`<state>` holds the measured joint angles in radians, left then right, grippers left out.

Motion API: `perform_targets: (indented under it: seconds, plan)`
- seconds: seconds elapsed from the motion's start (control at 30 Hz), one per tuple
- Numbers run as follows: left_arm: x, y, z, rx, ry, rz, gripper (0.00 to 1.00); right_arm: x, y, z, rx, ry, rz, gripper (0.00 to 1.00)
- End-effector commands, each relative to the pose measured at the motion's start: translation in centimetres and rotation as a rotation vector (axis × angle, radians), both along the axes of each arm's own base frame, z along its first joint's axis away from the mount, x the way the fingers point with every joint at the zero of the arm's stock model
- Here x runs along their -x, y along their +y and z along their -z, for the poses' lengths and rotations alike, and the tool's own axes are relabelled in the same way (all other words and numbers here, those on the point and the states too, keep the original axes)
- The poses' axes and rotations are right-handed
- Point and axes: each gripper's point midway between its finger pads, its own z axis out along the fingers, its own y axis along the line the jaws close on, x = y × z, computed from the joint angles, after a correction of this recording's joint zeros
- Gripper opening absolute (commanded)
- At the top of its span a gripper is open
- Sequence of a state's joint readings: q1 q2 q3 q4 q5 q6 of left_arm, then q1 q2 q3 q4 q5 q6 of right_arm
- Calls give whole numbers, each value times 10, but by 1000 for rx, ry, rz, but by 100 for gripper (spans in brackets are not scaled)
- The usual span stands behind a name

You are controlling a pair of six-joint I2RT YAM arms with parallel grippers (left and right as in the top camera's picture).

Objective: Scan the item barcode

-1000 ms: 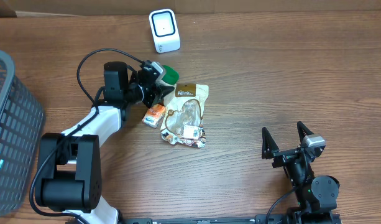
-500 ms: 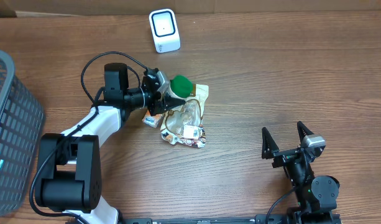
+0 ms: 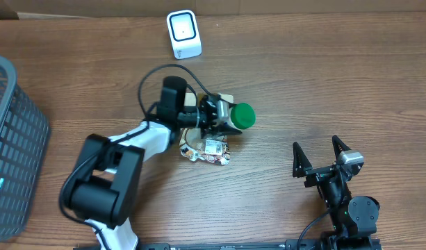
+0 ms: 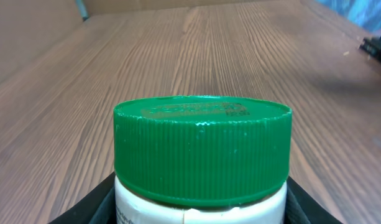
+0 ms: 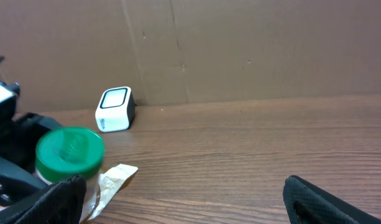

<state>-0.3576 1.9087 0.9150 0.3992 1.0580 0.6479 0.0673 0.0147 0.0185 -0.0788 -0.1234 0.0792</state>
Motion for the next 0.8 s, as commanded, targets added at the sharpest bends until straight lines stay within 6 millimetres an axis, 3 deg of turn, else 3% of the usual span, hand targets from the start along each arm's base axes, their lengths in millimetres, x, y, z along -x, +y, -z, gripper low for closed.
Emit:
perform_targets:
  seconds: [0.0, 0.17, 0.47, 0.63, 0.77]
  plan:
    - [2, -16, 11, -8, -63, 20, 16, 0, 1, 1, -7, -6, -2, 100]
    - [-10, -45, 23, -17, -106, -65, 13, 0, 1, 1, -7, -6, -2, 100]
    - [-28, -96, 22, 104, 57, -125, 17, 0, 1, 1, -7, -6, -2, 100]
    - [-42, -112, 22, 143, 182, -143, 19, 0, 1, 1, -7, -6, -2, 100]
    - [-42, -115, 26, 141, 224, -143, 19, 0, 1, 1, -7, -6, -2, 100]
